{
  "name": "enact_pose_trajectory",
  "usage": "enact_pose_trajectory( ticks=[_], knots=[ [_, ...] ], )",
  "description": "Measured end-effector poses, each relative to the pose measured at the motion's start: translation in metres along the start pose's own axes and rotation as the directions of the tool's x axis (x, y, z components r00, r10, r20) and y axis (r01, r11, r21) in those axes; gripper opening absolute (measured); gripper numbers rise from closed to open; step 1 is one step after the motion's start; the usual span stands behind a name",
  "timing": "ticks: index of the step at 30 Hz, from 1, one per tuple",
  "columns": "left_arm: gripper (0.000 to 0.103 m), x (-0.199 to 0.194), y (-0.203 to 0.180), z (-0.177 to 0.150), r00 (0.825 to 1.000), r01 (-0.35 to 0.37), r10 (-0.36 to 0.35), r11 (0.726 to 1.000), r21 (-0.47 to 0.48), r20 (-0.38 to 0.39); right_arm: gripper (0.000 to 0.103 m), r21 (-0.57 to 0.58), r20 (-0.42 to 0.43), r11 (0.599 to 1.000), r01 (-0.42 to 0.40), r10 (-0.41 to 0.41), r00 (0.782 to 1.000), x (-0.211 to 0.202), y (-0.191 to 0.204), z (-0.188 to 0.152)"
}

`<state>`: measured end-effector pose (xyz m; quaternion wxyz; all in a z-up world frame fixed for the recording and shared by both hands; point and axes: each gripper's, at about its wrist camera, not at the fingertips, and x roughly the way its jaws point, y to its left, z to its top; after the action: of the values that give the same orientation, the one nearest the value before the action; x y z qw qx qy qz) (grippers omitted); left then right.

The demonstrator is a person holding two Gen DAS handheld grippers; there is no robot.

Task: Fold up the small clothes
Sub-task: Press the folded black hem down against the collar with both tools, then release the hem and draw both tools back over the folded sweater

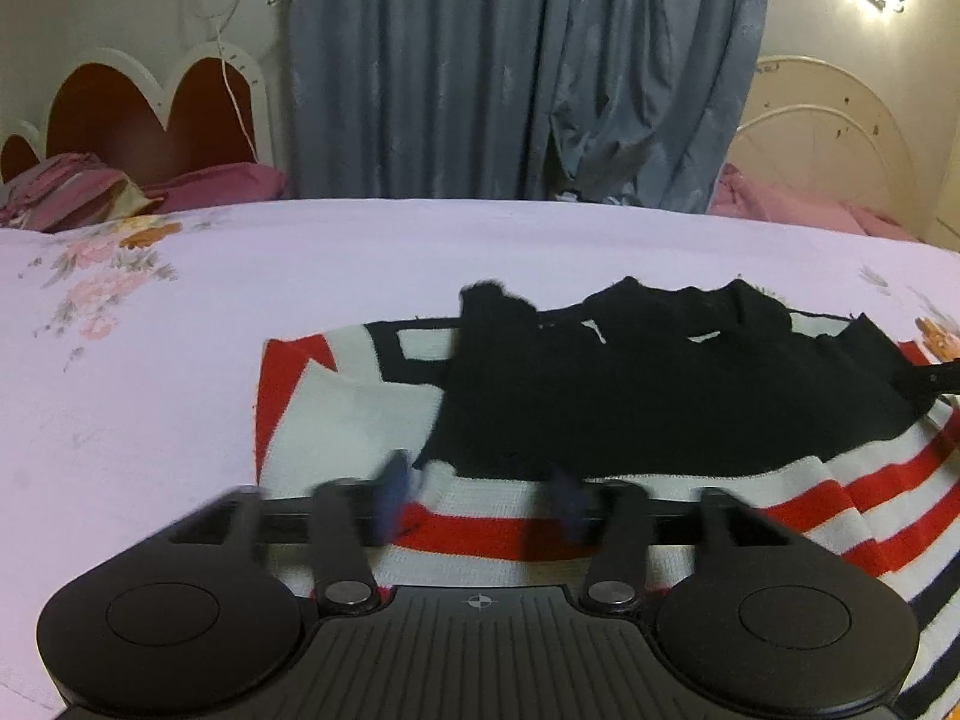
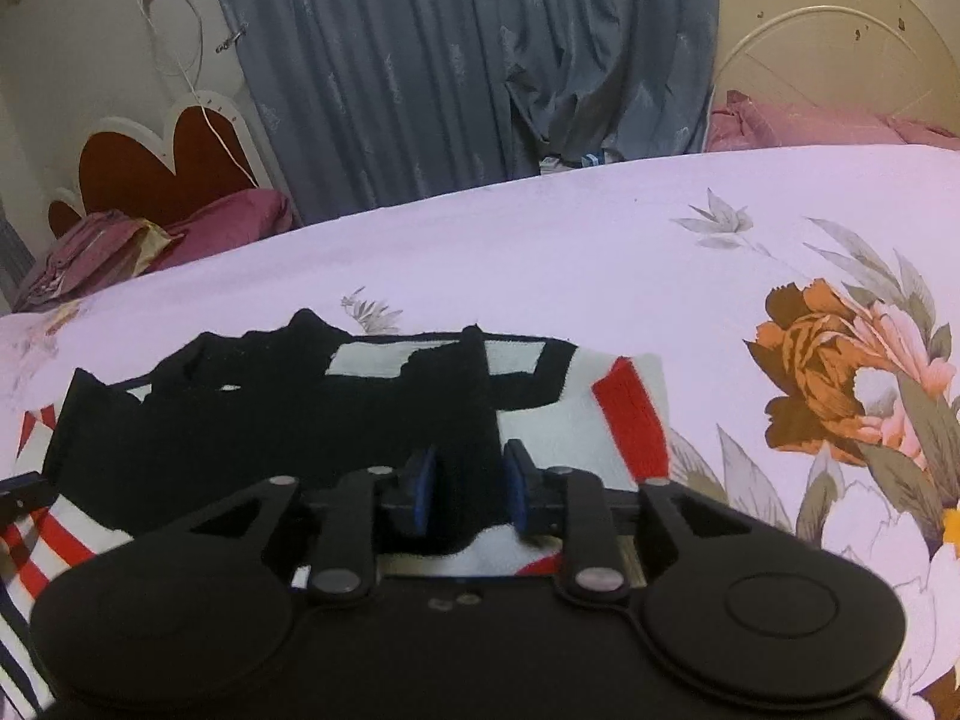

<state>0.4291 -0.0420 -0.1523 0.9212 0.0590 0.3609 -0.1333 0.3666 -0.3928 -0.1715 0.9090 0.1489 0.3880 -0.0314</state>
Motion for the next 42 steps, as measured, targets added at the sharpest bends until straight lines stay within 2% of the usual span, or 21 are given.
enact_pose_trajectory(
  ticks=[1,2,3,5,7,8,9,10,12,15,16,18,20,23,25,29,31,33,37,39,42],
  knots=[
    [0.080,0.000,0.000,0.000,1.000,-0.010,0.010,1.000,-0.007,0.002,0.024,0.000,0.002,1.000,0.003,-0.003,1.000,-0.001,0.000,0.000],
    [0.082,0.000,0.000,-0.001,1.000,-0.008,0.008,1.000,-0.017,0.002,0.025,0.000,0.004,1.000,0.008,-0.008,1.000,-0.003,-0.001,-0.001],
    [0.082,0.000,0.002,-0.002,1.000,0.004,-0.004,1.000,-0.027,0.000,0.031,-0.002,0.008,1.000,0.017,-0.017,1.000,-0.004,-0.001,-0.002],
    [0.079,0.003,0.003,-0.006,1.000,0.023,-0.023,0.999,-0.026,-0.002,0.033,-0.023,0.005,0.999,0.023,-0.023,1.000,-0.005,-0.001,-0.005],
    [0.046,0.004,0.005,-0.006,1.000,0.010,-0.010,0.999,-0.033,0.002,0.027,-0.067,0.011,0.996,0.052,-0.051,0.999,-0.004,0.004,-0.008],
    [0.040,0.004,0.007,-0.005,1.000,0.002,-0.002,0.999,-0.046,0.002,0.020,-0.068,0.012,0.997,0.047,-0.046,0.999,-0.004,0.005,-0.008],
    [0.024,0.005,0.009,-0.003,1.000,-0.007,0.006,0.999,-0.054,-0.003,0.012,-0.065,0.010,0.997,0.037,-0.037,0.999,-0.004,0.007,-0.008],
    [0.005,0.006,0.009,-0.002,1.000,-0.020,0.020,0.999,-0.045,-0.006,0.011,-0.070,0.012,0.997,0.040,-0.040,0.999,-0.004,0.009,-0.008],
    [0.006,0.005,0.011,-0.002,0.999,-0.036,0.036,0.999,-0.017,0.001,0.009,-0.093,0.022,0.994,0.057,-0.055,0.998,-0.003,0.014,-0.008],
    [0.005,-0.002,0.013,-0.007,0.994,-0.093,0.092,0.995,0.018,0.060,0.008,-0.041,0.051,0.998,0.036,-0.034,0.998,-0.006,0.013,-0.003],
    [0.005,-0.003,0.017,-0.011,0.992,-0.105,0.105,0.994,0.001,0.075,0.008,-0.039,0.076,0.999,0.037,-0.034,0.997,-0.010,0.014,-0.001],
    [0.005,0.000,0.022,-0.018,0.990,-0.120,0.120,0.993,-0.006,0.078,0.007,-0.071,0.126,0.994,0.088,-0.079,0.989,-0.013,0.017,0.000],
    [0.005,0.000,0.017,-0.019,0.986,-0.137,0.135,0.990,0.014,0.095,0.006,-0.081,0.080,0.980,0.183,-0.176,0.981,0.003,0.007,-0.004],
    [0.005,0.002,0.017,-0.017,0.986,-0.140,0.140,0.990,-0.005,0.094,0.006,-0.084,0.084,0.978,0.192,-0.185,0.979,0.005,0.004,-0.010],
    [0.006,-0.002,0.016,-0.016,0.987,-0.125,0.123,0.992,0.012,0.099,0.008,-0.100,0.089,0.974,0.202,-0.193,0.977,0.004,0.010,-0.010],
    [0.006,-0.018,0.018,-0.013,0.989,-0.102,0.102,0.995,-0.002,0.108,0.029,-0.080,0.136,0.980,0.181,-0.169,0.976,-0.017,0.014,-0.009],
    [0.006,-0.030,0.016,-0.013,0.986,-0.092,0.094,0.996,-0.023,0.140,0.027,-0.070,0.146,0.987,0.146,-0.134,0.980,-0.032,0.018,-0.009],
    [0.006,-0.042,0.008,-0.013,0.986,-0.051,0.053,0.999,-0.015,0.159,0.024,-0.085,0.139,0.992,0.098,-0.085,0.987,-0.042,0.030,-0.012],
    [0.006,-0.047,-0.019,-0.019,0.991,0.056,-0.059,0.998,0.031,0.123,0.024,-0.143,0.103,0.989,0.029,-0.014,0.995,-0.046,0.058,-0.026],
    [0.006,-0.044,-0.028,-0.025,0.993,0.072,-0.077,0.996,0.053,0.091,0.025,-0.174,0.087,0.984,0.030,-0.015,0.996,-0.044,0.068,-0.033],
    [0.006,-0.034,-0.024,-0.037,0.998,0.055,-0.057,0.997,0.049,0.024,0.025,-0.209,0.058,0.975,0.075,-0.064,0.996,-0.040,0.067,-0.044]
  ],
)
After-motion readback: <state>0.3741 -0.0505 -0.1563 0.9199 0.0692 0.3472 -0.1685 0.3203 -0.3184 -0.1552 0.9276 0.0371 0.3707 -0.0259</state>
